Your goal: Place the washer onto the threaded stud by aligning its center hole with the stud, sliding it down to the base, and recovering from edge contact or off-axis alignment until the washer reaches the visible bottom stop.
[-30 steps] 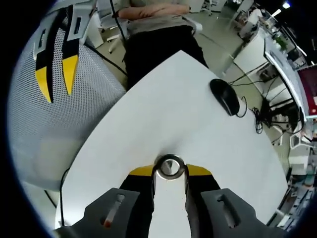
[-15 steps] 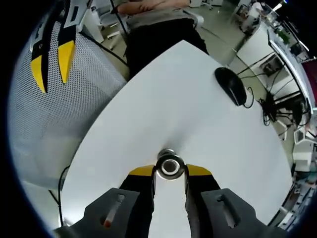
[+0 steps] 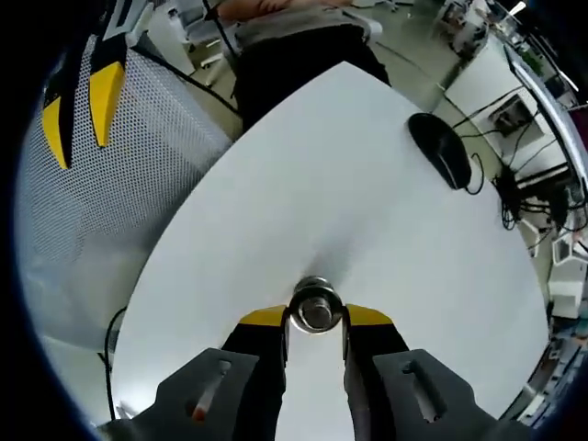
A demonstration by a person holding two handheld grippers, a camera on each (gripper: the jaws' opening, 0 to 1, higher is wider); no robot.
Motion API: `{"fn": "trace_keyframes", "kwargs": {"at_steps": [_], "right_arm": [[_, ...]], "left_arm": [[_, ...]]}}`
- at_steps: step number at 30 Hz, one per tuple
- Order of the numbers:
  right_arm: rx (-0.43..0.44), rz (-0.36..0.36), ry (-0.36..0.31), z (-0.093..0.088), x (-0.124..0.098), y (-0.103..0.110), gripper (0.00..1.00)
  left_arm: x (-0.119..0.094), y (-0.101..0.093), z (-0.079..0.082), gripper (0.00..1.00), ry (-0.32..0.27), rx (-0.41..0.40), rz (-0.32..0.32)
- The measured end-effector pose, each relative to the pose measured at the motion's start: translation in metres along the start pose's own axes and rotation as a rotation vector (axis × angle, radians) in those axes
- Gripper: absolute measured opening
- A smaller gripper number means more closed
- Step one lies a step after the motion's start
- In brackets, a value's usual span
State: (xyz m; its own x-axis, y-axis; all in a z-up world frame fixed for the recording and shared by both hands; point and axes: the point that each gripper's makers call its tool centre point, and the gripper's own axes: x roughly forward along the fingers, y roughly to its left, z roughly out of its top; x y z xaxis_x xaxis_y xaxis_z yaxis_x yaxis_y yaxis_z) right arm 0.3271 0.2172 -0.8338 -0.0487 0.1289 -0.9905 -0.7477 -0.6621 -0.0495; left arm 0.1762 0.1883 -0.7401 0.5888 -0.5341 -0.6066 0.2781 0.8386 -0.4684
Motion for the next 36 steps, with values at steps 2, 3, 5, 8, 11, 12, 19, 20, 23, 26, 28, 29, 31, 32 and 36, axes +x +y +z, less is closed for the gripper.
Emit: {"fn": "trace_keyframes", "kwargs": {"at_steps": [2, 3, 5, 8, 11, 12, 19, 20, 23, 26, 28, 29, 31, 32, 36], "right_arm": [[0.007, 0.004, 0.006, -0.001, 0.004, 0.0, 0.24], [0.014, 0.014, 0.007, -0.002, 0.008, 0.0, 0.24], [0.017, 0.02, 0.015, -0.004, 0.014, 0.0, 0.24], [0.015, 0.03, 0.019, -0.003, 0.021, 0.0, 0.23], [0.013, 0.038, 0.024, -0.001, 0.026, 0.002, 0.23], [0.013, 0.042, 0.025, 0.0, 0.027, 0.003, 0.23], [0.018, 0.048, 0.031, -0.002, 0.029, 0.004, 0.24], [0.019, 0.05, 0.027, -0.003, 0.029, 0.004, 0.24], [0.069, 0.046, 0.013, -0.004, 0.028, 0.004, 0.25], [0.123, 0.003, -0.03, -0.003, 0.02, 0.004, 0.29], [0.172, -0.011, -0.077, 0.0, 0.007, 0.009, 0.35], [0.207, -0.026, -0.104, -0.001, -0.003, 0.01, 0.36], [0.261, -0.053, -0.168, -0.002, -0.022, 0.013, 0.37], [0.31, -0.063, -0.195, -0.004, -0.031, 0.014, 0.37], [0.487, -0.121, -0.334, -0.015, -0.076, 0.026, 0.37]], "left_arm": [[0.0, 0.0, 0.0, 0.15, -0.001, -0.001, 0.0], [0.0, 0.0, 0.0, 0.15, -0.001, -0.001, 0.0], [0.0, 0.0, 0.0, 0.15, -0.002, -0.002, 0.0], [0.0, 0.0, 0.001, 0.15, -0.003, -0.003, -0.001], [0.0, 0.0, 0.001, 0.15, -0.003, -0.004, -0.001], [0.0, 0.0, 0.0, 0.15, -0.003, -0.004, -0.001], [0.0, -0.001, 0.0, 0.15, 0.001, -0.003, -0.001], [0.0, -0.001, -0.001, 0.15, 0.001, -0.003, -0.001], [0.0, -0.001, -0.001, 0.15, 0.002, -0.001, -0.004], [0.0, -0.002, -0.002, 0.15, 0.008, 0.001, -0.007], [0.0, -0.002, -0.001, 0.15, 0.006, 0.002, -0.01], [0.001, -0.003, -0.002, 0.15, 0.008, 0.005, -0.012], [0.001, -0.003, -0.002, 0.16, 0.013, 0.012, -0.014], [0.001, -0.003, -0.002, 0.17, 0.013, 0.013, -0.015], [0.002, -0.004, -0.002, 0.19, 0.016, 0.025, -0.02]]}}
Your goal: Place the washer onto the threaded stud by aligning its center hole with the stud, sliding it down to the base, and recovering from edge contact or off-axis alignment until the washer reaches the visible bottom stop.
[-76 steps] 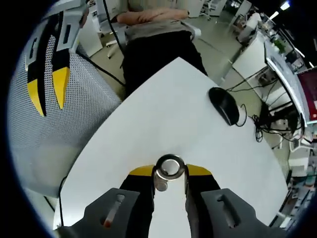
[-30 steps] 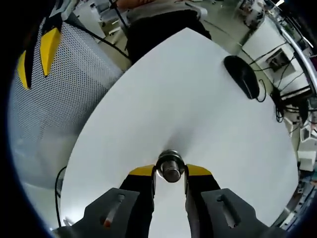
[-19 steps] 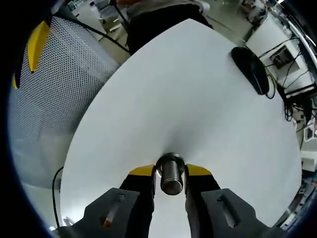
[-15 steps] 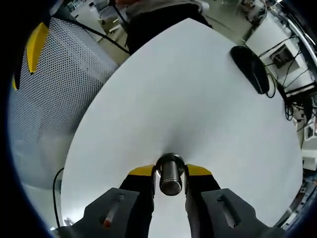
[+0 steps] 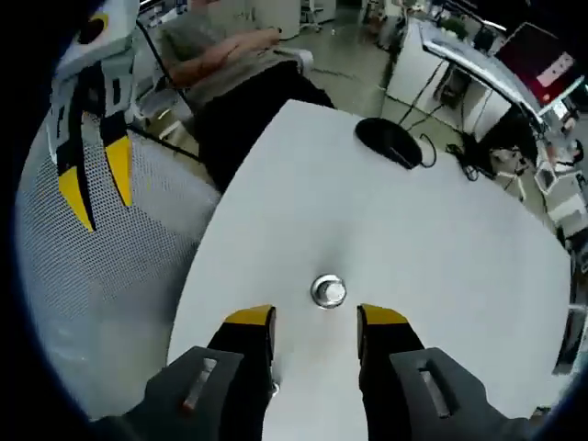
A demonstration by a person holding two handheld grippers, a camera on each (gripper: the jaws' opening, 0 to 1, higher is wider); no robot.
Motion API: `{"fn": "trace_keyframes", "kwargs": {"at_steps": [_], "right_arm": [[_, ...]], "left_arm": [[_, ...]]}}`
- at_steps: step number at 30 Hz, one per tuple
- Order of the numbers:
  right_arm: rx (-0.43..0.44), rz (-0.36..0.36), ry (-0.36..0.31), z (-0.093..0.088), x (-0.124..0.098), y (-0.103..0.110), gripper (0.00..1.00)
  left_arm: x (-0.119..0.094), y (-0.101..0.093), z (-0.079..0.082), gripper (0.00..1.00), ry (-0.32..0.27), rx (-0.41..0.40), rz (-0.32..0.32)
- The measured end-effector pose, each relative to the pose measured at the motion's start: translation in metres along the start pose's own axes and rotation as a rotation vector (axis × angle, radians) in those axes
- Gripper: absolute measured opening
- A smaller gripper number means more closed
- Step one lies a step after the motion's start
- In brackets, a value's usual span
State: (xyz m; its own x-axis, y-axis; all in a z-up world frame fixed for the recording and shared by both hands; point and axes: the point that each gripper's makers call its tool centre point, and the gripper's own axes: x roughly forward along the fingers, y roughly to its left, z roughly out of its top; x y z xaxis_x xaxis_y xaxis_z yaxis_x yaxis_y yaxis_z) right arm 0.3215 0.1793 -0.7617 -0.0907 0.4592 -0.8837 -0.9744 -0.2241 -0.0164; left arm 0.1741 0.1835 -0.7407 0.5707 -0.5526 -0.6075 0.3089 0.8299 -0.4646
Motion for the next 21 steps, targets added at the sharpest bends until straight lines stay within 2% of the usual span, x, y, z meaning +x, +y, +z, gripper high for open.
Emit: {"fn": "trace_keyframes", "kwargs": {"at_steps": [3, 4, 5, 8, 9, 10, 16, 19, 21], "right_arm": [[0.093, -0.05, -0.083, -0.007, -0.036, 0.008, 0.37], [0.104, -0.058, -0.096, -0.008, -0.041, 0.01, 0.37], [0.133, -0.074, -0.133, -0.011, -0.056, 0.016, 0.37], [0.266, -0.114, -0.27, -0.017, -0.098, 0.037, 0.37], [0.28, -0.122, -0.286, -0.018, -0.102, 0.039, 0.37], [0.357, -0.149, -0.36, -0.023, -0.121, 0.05, 0.37], [0.529, -0.23, -0.528, -0.052, -0.172, 0.095, 0.37], [0.6, -0.318, -0.571, -0.073, -0.191, 0.116, 0.37], [0.634, -0.348, -0.594, -0.082, -0.197, 0.128, 0.37]], "left_arm": [[0.0, -0.005, 0.003, 0.2, -0.009, 0.026, -0.019], [0.0, -0.007, 0.006, 0.21, -0.026, 0.046, -0.027], [0.0, -0.008, 0.01, 0.22, -0.047, 0.066, -0.03], [0.001, -0.008, 0.008, 0.24, -0.035, 0.076, -0.032], [0.001, -0.008, 0.008, 0.24, -0.031, 0.084, -0.033], [0.001, -0.009, 0.007, 0.24, -0.028, 0.091, -0.036], [0.002, -0.012, 0.007, 0.24, -0.02, 0.111, -0.046], [0.002, -0.014, 0.005, 0.24, -0.011, 0.132, -0.05], [0.002, -0.015, 0.004, 0.24, -0.007, 0.142, -0.053]]}}
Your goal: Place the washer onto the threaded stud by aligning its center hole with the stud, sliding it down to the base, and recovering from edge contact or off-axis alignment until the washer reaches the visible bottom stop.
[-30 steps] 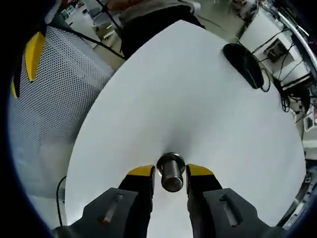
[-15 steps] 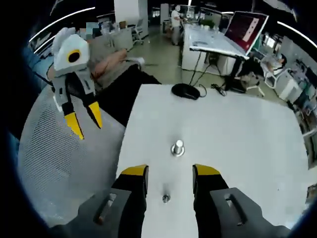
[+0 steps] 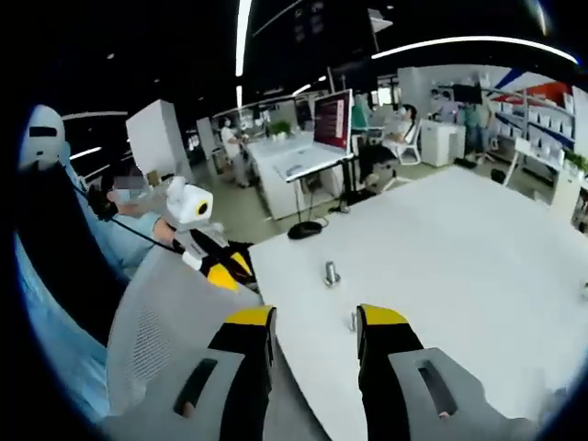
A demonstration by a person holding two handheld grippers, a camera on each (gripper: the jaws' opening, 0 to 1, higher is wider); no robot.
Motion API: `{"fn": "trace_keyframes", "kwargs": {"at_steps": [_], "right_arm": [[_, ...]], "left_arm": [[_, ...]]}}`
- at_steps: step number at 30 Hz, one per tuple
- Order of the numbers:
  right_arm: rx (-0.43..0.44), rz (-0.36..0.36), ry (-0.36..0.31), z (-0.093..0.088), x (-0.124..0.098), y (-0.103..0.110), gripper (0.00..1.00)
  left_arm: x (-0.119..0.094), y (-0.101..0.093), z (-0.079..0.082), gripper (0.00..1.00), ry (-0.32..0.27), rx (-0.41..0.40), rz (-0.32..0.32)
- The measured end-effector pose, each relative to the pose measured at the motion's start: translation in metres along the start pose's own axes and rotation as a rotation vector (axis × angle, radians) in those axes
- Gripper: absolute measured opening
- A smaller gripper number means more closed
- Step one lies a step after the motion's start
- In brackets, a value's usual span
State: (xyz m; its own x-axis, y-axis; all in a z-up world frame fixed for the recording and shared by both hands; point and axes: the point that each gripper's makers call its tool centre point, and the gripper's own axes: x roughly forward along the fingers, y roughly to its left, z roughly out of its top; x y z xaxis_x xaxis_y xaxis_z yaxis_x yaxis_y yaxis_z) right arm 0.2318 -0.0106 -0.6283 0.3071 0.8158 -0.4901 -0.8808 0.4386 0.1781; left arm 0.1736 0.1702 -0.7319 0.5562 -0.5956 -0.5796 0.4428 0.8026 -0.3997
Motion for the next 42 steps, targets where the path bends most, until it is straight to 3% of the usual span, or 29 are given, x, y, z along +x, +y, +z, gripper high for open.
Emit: {"fn": "trace_keyframes", "kwargs": {"at_steps": [2, 5, 11, 15, 17, 19, 22, 26, 29, 32, 42], "right_arm": [[0.035, -0.037, -0.034, -0.01, -0.016, 0.001, 0.37], [0.097, -0.094, -0.105, -0.021, -0.035, -0.001, 0.38], [0.194, -0.274, -0.208, -0.048, -0.068, -0.015, 0.37], [0.266, -0.37, -0.218, -0.073, -0.079, -0.028, 0.35], [0.288, -0.371, -0.18, -0.09, -0.074, -0.025, 0.35], [0.311, -0.359, -0.197, -0.095, -0.066, -0.02, 0.35], [0.368, -0.338, -0.256, -0.092, -0.057, -0.014, 0.32], [0.385, -0.317, -0.241, -0.093, -0.042, -0.012, 0.31], [0.434, -0.299, -0.27, -0.085, -0.044, -0.013, 0.31], [0.433, -0.278, -0.213, -0.091, -0.04, -0.011, 0.26], [0.393, -0.247, -0.149, -0.094, -0.03, -0.013, 0.26]], "left_arm": [[0.0, -0.001, 0.0, 0.25, 0.001, 0.002, -0.004], [-0.004, -0.009, 0.016, 0.22, -0.081, 0.048, -0.029], [-0.003, -0.007, 0.009, 0.23, -0.041, 0.023, -0.023], [-0.004, -0.007, 0.008, 0.21, -0.037, 0.011, -0.025], [-0.004, -0.004, 0.008, 0.21, -0.039, 0.005, -0.018], [-0.004, -0.003, 0.008, 0.21, -0.039, 0.0, -0.013], [-0.005, 0.001, 0.008, 0.21, -0.039, -0.007, 0.014], [-0.005, 0.005, 0.007, 0.21, -0.041, -0.014, 0.029], [-0.005, 0.007, 0.005, 0.21, -0.04, -0.043, 0.031], [-0.005, 0.007, 0.006, 0.21, -0.045, -0.046, 0.034], [-0.006, 0.013, 0.01, 0.2, -0.071, -0.086, 0.051]]}}
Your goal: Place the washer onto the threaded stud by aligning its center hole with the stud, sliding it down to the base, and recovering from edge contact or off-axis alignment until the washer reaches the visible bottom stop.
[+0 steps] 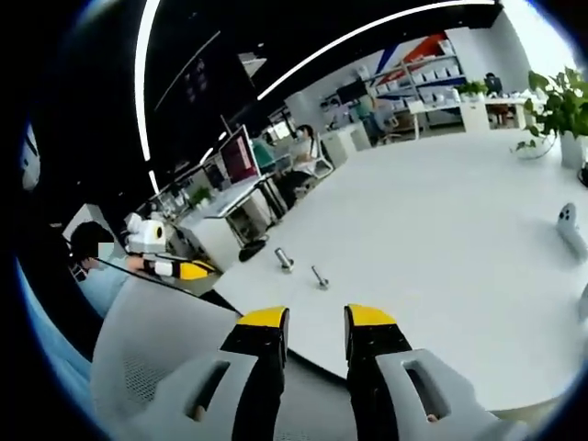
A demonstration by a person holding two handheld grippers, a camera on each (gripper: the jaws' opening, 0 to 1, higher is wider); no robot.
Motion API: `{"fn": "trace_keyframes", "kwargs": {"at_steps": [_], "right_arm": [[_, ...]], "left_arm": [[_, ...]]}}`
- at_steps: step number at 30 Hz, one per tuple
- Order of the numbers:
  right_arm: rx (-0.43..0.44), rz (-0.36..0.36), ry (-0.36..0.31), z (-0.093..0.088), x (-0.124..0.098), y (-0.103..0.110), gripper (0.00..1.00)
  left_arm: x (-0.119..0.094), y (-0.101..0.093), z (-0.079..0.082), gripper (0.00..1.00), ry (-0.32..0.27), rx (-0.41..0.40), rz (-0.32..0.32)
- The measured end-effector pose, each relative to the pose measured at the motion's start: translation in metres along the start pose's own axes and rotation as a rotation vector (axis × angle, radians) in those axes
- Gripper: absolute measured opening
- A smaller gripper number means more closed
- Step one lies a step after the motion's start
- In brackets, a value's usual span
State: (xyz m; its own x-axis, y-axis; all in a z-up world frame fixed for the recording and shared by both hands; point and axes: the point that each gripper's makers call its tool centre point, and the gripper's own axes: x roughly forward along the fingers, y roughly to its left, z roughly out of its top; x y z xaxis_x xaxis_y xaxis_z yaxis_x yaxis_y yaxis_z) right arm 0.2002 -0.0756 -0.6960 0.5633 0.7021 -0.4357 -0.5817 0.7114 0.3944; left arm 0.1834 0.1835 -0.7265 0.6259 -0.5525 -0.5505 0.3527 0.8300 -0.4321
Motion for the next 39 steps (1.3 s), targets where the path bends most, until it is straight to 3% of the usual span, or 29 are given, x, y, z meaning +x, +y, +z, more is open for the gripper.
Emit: {"fn": "trace_keyframes", "kwargs": {"at_steps": [9, 17, 29, 39], "right_arm": [[-0.039, 0.005, 0.023, -0.005, -0.003, 0.006, 0.26], [-0.015, -0.001, 0.013, -0.007, -0.005, 0.011, 0.26], [-0.036, -0.04, 0.063, -0.017, -0.005, 0.005, 0.26], [-0.021, -0.079, 0.049, -0.015, -0.006, -0.003, 0.26]], "left_arm": [[-0.001, 0.002, 0.0, 0.16, -0.007, -0.01, 0.011], [-0.002, 0.004, 0.002, 0.17, -0.017, -0.02, 0.02], [-0.003, 0.003, 0.003, 0.17, -0.035, -0.036, 0.013], [-0.005, 0.003, 0.006, 0.17, -0.062, -0.056, 0.013]]}}
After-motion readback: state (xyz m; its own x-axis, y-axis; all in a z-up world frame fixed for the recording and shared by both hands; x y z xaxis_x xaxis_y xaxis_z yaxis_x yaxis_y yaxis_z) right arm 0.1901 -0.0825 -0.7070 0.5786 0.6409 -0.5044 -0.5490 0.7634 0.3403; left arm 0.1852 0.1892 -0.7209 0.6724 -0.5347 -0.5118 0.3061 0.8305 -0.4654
